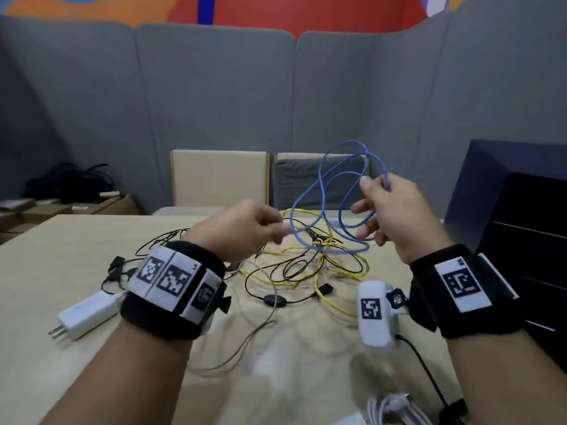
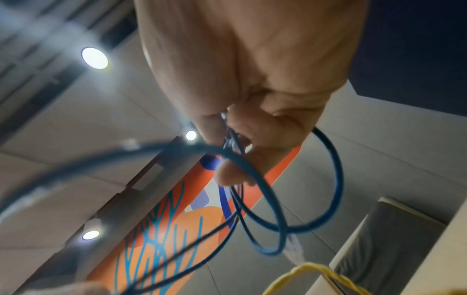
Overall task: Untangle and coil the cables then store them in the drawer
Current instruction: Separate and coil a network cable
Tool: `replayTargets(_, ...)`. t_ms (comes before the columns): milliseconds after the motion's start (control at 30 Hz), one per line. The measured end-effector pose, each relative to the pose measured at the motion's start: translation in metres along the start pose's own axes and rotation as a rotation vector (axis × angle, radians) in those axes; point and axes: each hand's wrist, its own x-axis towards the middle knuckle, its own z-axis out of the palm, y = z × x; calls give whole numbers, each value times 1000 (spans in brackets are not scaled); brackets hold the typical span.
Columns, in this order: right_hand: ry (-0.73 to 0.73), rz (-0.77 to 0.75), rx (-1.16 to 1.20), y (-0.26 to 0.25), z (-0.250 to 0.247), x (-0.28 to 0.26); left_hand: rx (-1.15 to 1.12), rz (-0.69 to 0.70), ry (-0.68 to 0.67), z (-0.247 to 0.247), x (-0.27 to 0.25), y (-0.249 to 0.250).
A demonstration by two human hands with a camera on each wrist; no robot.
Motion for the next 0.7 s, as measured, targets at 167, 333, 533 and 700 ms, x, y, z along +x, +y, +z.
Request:
replayTargets(167,-15,-57,-73,7,3,17,-333,147,251,-8,11,13)
replayTargets(333,322,-356,-246,-12,-6,18,-785,207,276,-8,10,23)
replayTargets(533,134,-649,-464,-58,1,-14,-1039,261,252,-20,-4,30)
replayTargets(700,-245,-551,-200,-50,27,-17,-1040,236,253,-16,1,25)
